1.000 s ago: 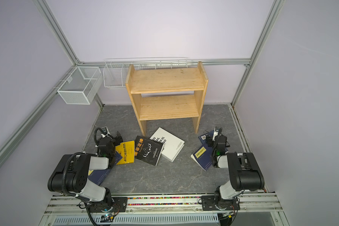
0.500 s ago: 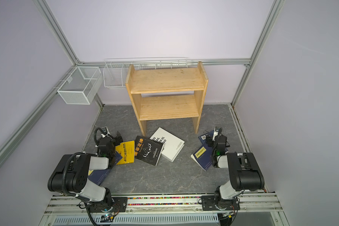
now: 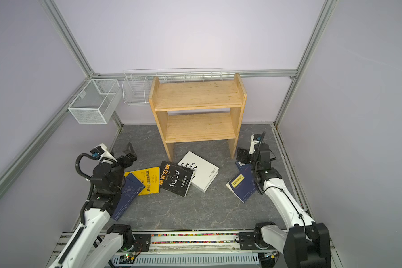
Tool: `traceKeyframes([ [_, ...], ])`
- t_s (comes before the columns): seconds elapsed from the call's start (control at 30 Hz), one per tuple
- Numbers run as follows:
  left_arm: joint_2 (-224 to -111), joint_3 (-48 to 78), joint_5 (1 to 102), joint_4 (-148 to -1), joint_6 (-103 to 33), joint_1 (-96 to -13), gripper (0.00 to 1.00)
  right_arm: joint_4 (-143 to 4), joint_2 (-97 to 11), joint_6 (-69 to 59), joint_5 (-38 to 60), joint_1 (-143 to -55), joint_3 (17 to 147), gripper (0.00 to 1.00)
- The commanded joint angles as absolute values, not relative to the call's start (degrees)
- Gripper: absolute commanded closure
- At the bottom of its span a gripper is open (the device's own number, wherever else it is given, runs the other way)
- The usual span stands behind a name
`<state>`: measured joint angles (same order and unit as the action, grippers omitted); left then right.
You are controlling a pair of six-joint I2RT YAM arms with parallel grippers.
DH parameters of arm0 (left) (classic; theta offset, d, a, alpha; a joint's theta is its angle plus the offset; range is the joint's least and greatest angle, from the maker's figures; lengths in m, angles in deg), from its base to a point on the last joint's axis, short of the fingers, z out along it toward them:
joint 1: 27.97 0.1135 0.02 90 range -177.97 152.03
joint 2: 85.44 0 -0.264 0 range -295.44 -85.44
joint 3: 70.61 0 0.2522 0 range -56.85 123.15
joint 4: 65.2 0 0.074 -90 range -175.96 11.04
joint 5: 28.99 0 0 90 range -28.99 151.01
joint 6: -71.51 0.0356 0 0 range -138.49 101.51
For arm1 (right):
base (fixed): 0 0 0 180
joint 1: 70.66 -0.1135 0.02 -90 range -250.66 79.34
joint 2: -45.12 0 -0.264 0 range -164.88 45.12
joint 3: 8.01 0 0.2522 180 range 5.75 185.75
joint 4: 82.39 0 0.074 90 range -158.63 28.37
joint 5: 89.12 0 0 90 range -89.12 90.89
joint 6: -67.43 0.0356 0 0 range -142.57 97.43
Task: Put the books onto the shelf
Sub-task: 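Move both grippers forward toward the black antler-cover book, then grasp the black book's opposite edges with the left and right grippers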
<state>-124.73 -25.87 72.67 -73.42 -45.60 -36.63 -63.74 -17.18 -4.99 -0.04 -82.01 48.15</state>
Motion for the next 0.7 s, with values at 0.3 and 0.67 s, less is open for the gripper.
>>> traceKeyframes([
  [0.3,-124.6,-34.6,64.5,-81.7,-83.2,-64.2,0.01,-58.9,-5.7,19.3,-3.7,-116.8,41.4,0.12],
  [0.67,-127.8,-38.3,63.5,-64.8,-82.1,-70.8,0.01,-64.9,-16.1,21.3,-0.4,-122.2,45.3,0.11],
])
